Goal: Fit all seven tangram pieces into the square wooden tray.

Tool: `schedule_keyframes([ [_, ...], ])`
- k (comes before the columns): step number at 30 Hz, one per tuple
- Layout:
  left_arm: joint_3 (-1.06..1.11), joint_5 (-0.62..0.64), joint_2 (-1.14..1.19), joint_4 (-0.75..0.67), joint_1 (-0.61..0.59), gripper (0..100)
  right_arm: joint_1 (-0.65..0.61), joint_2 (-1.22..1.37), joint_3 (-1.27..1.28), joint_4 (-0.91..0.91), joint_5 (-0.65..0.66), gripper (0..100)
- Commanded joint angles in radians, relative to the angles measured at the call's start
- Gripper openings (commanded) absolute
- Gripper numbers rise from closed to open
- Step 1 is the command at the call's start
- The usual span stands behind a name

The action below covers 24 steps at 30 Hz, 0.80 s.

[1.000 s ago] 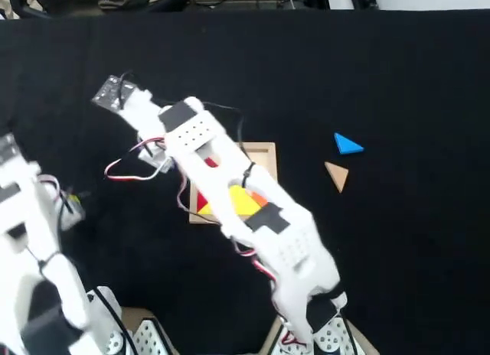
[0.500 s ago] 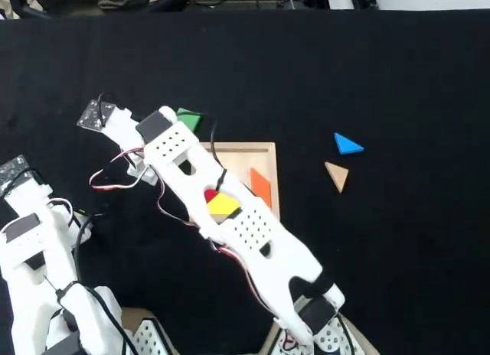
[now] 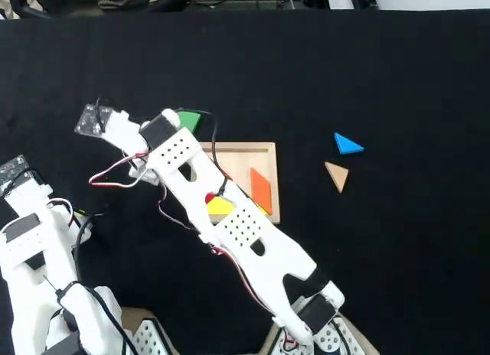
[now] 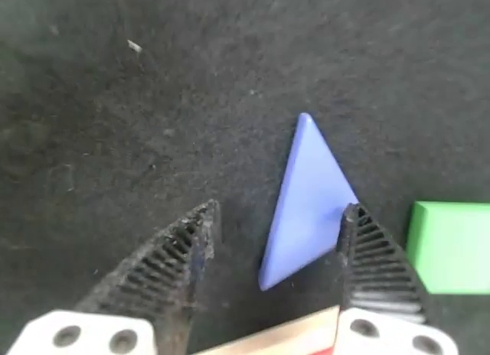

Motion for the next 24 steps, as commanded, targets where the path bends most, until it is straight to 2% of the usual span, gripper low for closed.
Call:
schedule_keyframes([
  [1, -0.005, 0.002, -0.023, -0.014, 0.015, 21, 0.054, -0.013, -0.058, -0.026, 0.012, 25.9],
  [24, -0.004, 0.002, -0.023, -0.015, 0.015, 21, 0.074, 0.001, -0.005, -0.081, 0.020, 25.9],
])
